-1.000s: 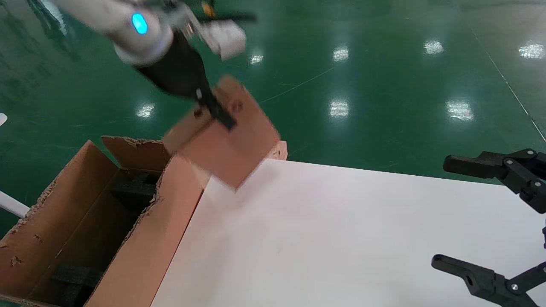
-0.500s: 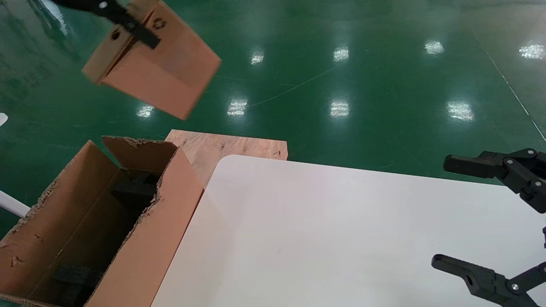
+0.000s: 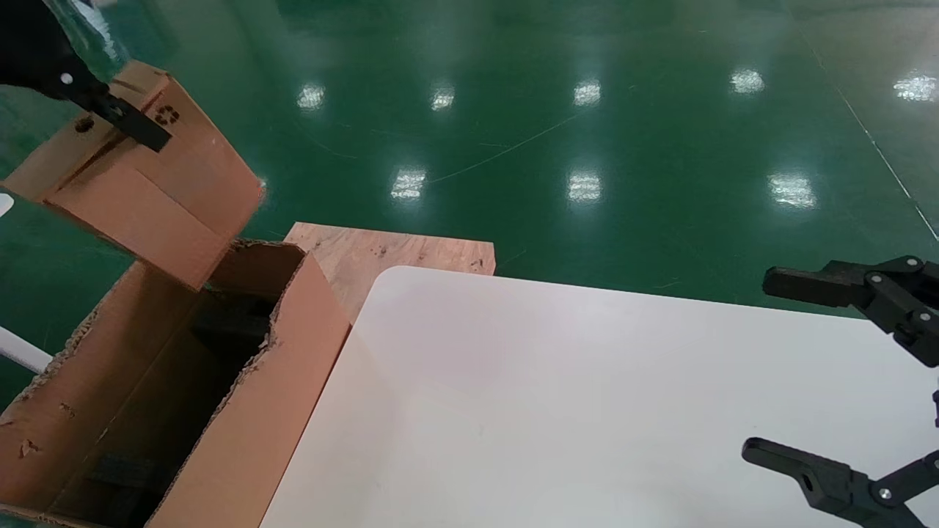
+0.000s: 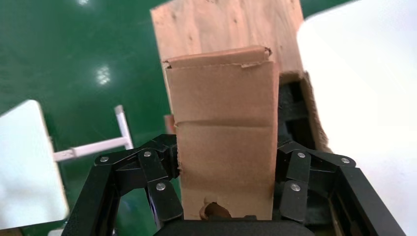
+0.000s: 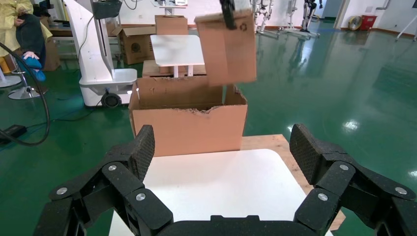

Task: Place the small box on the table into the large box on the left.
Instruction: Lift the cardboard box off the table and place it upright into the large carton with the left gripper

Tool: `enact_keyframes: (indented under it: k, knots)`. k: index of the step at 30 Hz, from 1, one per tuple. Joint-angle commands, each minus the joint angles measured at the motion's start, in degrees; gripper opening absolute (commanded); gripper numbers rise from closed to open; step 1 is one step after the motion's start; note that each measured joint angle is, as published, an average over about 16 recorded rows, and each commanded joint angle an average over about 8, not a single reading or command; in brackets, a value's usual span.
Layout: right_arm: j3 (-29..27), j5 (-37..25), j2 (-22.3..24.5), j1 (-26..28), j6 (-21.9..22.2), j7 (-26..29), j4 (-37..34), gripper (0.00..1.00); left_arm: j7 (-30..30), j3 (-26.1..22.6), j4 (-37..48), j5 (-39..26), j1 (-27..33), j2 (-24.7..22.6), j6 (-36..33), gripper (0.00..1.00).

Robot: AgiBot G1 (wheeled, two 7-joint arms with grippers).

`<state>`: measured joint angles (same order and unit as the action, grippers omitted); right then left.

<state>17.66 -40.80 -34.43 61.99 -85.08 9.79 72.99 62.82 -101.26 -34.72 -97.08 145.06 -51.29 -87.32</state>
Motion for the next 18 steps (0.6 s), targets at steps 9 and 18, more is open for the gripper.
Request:
enact_keyframes:
  k: [9, 18]
  knots:
    - [0.02, 0.01, 0.01, 0.0, 0.01, -0.01, 0.0, 1.0, 0.88, -2.71, 3.64, -0.62, -8.29, -0.56, -0.8, 0.0]
    - [0.04, 0.03, 0.02, 0.01, 0.02, -0.02, 0.0, 1.0, -1.28, -2.85, 9.61, -1.06, -6.24, 0.08, -0.23, 0.0]
